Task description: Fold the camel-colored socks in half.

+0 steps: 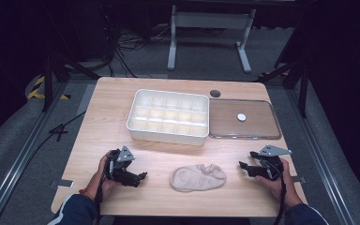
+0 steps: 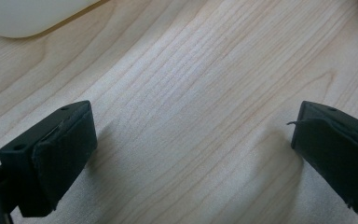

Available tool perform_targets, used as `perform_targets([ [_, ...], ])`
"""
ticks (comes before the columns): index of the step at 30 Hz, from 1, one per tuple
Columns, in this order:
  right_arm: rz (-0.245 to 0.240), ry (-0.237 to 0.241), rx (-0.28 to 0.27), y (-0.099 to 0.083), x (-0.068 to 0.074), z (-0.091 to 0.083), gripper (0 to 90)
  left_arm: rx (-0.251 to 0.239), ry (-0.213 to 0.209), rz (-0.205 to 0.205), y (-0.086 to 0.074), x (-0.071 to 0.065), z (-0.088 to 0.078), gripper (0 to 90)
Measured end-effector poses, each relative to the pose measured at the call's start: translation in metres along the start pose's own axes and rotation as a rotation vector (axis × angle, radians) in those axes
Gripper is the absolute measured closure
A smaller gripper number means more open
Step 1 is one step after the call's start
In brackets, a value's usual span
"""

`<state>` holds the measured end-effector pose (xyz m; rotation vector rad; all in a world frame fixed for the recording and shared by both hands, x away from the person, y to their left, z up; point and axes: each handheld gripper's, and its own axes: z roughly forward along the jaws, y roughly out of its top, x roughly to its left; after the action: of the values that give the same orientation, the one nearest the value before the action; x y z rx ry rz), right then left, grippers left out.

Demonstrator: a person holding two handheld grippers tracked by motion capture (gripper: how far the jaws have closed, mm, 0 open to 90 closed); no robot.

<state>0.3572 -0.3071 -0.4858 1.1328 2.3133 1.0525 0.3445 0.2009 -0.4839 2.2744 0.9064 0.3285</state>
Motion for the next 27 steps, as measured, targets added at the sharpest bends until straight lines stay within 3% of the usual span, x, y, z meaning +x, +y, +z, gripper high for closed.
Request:
perform_targets([
  [14,-0.013,0.011,0.012,0.0013,-0.0001,0.0023,23.4,-0.001,-0.005,0.002,0.0004,0.0008,0.0007,0.0],
  [27,0.000,0.005,0.006,0.0015,0.0005,0.0019,28.5,0.003,-0.009,0.009,-0.0019,-0.0002,-0.0020,0.4],
])
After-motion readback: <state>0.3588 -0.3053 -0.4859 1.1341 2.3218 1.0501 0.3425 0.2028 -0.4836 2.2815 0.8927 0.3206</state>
